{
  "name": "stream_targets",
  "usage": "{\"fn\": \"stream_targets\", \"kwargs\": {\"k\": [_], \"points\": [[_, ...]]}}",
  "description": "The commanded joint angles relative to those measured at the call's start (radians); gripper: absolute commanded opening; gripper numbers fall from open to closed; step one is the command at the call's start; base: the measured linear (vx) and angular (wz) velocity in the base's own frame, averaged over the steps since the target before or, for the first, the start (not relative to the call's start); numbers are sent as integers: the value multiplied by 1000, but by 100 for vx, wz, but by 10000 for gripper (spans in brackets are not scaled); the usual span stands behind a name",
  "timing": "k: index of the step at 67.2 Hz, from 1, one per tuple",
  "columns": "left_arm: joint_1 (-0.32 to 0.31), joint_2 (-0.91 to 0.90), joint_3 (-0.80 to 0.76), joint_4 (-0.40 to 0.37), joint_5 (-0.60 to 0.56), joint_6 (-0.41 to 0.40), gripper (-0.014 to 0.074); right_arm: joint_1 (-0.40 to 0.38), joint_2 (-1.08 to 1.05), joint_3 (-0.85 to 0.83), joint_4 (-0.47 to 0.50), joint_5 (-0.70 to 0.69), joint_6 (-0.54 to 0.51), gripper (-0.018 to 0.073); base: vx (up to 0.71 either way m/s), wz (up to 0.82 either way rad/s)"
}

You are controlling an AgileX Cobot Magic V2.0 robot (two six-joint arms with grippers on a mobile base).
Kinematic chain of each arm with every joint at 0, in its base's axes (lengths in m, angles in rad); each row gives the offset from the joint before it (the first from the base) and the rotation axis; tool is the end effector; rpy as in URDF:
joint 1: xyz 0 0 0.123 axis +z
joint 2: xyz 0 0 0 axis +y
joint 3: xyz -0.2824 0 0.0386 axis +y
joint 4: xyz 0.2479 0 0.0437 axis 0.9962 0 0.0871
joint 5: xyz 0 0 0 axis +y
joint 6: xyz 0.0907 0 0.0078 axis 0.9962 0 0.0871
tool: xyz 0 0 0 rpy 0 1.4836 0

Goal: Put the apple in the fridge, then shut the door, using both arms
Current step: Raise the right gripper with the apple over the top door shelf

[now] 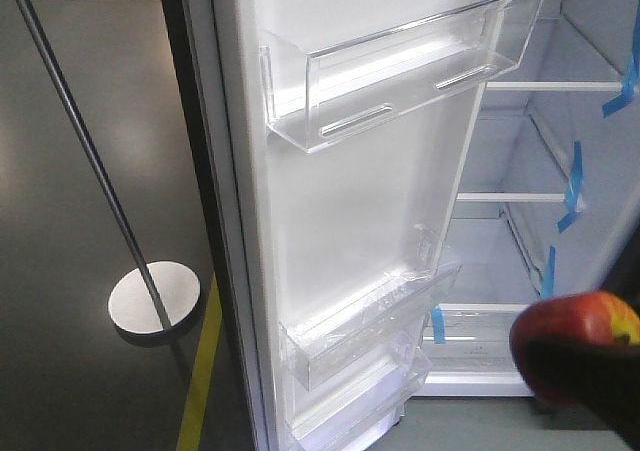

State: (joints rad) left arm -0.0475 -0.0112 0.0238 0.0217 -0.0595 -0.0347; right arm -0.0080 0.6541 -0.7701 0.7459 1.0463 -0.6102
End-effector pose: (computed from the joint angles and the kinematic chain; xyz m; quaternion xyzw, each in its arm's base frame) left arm 0.0558 -0.0028 0.2111 0.0118 0.6580 -0.0232 0.7525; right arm 0.0972 0.0527 0.3500 -0.2024 0.8484 0.2418 0.4251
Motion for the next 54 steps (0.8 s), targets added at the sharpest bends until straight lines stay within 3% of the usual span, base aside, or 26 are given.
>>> {"fn": "stream_targets", "kwargs": {"k": [1,16,54], "points": [[-1,-15,13,-8,-66,-3,-6,0,98,-147,50,-69,-28,388,0,0],[-1,-15,13,-8,-66,-3,-6,0,327,-456,74,-51,-36,388,0,0],[-1,-15,13,-8,-66,-3,-6,0,790,-1121,289,1,-35,388,0,0]]}}
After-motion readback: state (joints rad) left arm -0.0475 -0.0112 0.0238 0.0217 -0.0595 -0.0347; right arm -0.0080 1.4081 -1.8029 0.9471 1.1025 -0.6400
